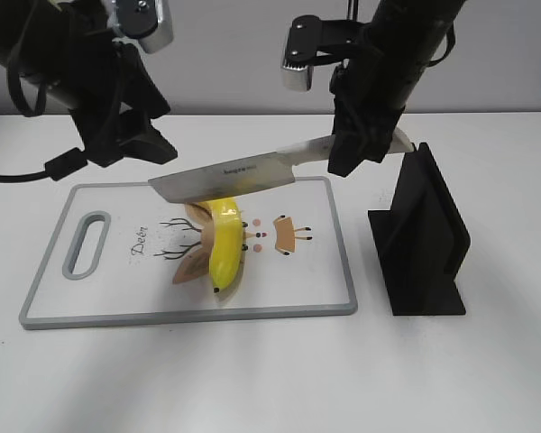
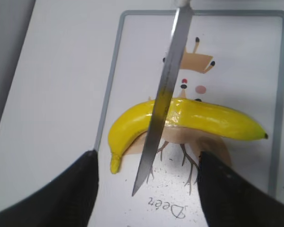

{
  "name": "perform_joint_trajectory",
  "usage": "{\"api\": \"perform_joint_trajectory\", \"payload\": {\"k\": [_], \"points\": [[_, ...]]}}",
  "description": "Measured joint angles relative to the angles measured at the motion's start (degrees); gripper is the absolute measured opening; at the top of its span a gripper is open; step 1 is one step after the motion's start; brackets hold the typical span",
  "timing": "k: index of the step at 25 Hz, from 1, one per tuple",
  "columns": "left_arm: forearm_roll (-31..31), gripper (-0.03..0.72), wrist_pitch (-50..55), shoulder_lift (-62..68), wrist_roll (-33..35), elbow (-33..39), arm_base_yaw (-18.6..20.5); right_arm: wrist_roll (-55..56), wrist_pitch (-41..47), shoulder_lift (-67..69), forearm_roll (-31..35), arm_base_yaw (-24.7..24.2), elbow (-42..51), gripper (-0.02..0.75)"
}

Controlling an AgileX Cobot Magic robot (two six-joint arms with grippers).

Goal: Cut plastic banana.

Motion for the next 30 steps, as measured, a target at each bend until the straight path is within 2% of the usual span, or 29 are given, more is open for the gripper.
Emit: {"api": "perform_joint_trajectory", "payload": {"k": [2,4,6,9,12,15,18,21,25,30], "points": [[0.83,0.628,-1.74,-0.79,-3.29,0.00,0.00,0.85,0.58,-0.83,-0.12,-0.13,-0.04,0.169],[4.14,0.632,-4.03,-1.83,-9.96,0.00,0.12,3.50,2.06,-2.11,-0.20,-0.13,-0.19,0.169],[9.69,0.633,-5.44,-3.26,-21.29,0.00,0.45,10.84,3.13,-3.50,-1.07,-0.13,-0.36,0.169],[19.49,0.629,-4.85,-5.11,-44.16,-0.05,2.80,26.19,4.23,-5.48,-5.09,-0.13,-0.42,0.169],[24.80,0.620,1.83,-5.83,-57.64,-0.93,6.77,34.06,5.22,-6.81,-7.68,-0.25,-0.42,0.169],[25.74,0.607,11.70,-5.89,-66.60,-1.47,10.99,42.90,5.27,-7.66,-6.99,-0.25,-0.42,0.169],[26.22,0.592,23.22,-6.00,-70.24,-1.60,15.09,53.86,5.27,-9.52,-6.55,-0.25,0.39,0.169],[26.40,0.588,26.25,-7.13,-71.22,0.06,17.66,59.16,5.27,-13.29,-5.19,-0.25,3.04,0.169],[26.41,0.587,26.67,-12.10,-71.50,5.09,18.69,64.50,3.22,-19.57,-4.71,-0.25,10.17,0.169],[26.26,0.587,26.66,-22.08,-71.50,12.10,18.69,73.09,-6.12,-28.00,-7.21,-0.25,21.56,0.169]]}}
